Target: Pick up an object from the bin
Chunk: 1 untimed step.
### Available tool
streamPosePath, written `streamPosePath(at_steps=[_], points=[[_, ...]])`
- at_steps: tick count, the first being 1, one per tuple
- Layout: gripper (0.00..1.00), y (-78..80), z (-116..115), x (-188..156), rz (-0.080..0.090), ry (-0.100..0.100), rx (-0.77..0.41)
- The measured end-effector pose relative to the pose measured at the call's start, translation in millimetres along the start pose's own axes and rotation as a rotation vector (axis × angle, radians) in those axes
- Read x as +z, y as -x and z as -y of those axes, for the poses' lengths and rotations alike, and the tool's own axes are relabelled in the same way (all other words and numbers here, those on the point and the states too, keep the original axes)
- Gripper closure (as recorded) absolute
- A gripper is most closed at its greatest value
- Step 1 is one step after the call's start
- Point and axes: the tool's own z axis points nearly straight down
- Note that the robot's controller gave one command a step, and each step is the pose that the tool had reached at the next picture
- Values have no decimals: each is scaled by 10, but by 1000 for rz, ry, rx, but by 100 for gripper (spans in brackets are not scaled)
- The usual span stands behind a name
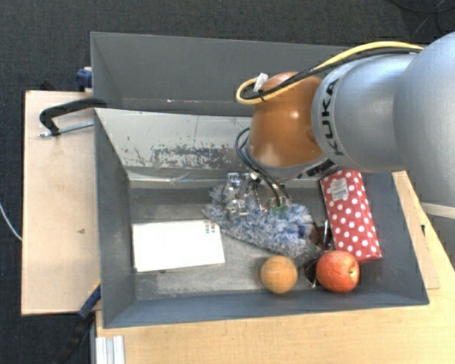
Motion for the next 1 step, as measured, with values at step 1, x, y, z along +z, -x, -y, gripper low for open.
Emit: streamPosePath(at_steps=[1], points=[[100,-99,-37,-1963,9,-6,-43]])
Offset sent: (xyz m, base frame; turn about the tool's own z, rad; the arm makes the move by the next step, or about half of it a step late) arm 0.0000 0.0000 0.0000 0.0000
